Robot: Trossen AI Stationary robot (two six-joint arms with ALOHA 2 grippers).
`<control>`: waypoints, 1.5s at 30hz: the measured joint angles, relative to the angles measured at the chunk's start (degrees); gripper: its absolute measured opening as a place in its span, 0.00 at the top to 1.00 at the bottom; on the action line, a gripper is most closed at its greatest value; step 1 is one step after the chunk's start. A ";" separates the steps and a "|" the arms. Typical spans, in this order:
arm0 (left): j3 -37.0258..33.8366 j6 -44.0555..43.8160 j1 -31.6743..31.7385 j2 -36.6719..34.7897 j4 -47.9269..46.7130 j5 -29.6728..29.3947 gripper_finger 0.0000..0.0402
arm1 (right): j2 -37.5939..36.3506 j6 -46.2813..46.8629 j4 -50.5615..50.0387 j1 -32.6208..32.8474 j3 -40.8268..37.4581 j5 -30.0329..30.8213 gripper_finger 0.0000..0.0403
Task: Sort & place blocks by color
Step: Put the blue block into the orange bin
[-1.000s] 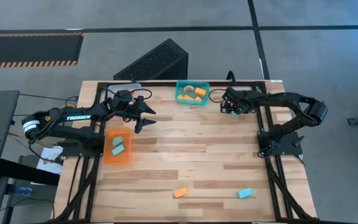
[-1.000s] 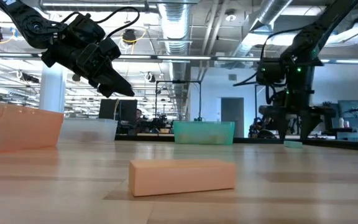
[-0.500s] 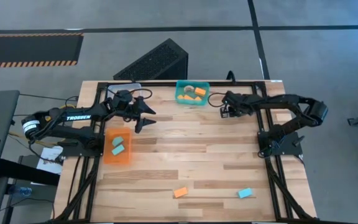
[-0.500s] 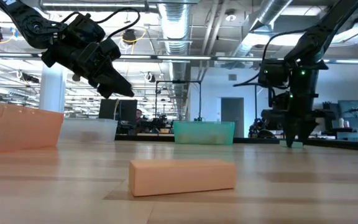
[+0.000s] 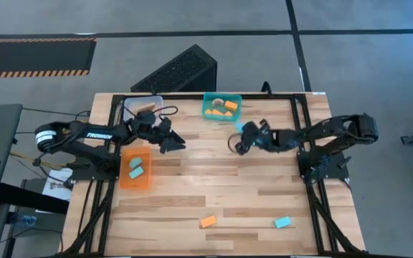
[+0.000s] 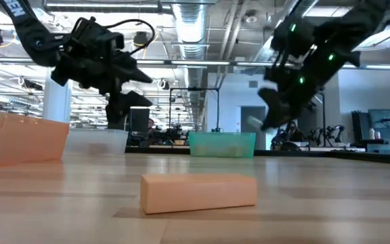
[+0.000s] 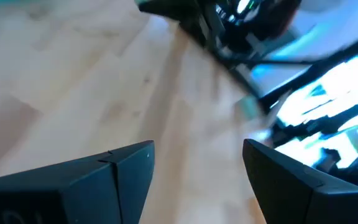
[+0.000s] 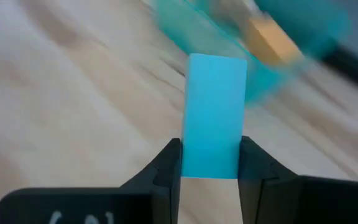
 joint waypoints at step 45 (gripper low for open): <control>6.22 -11.22 -6.73 17.84 11.59 -8.25 0.74 | 31.48 -25.56 1.10 12.62 37.13 -0.76 0.74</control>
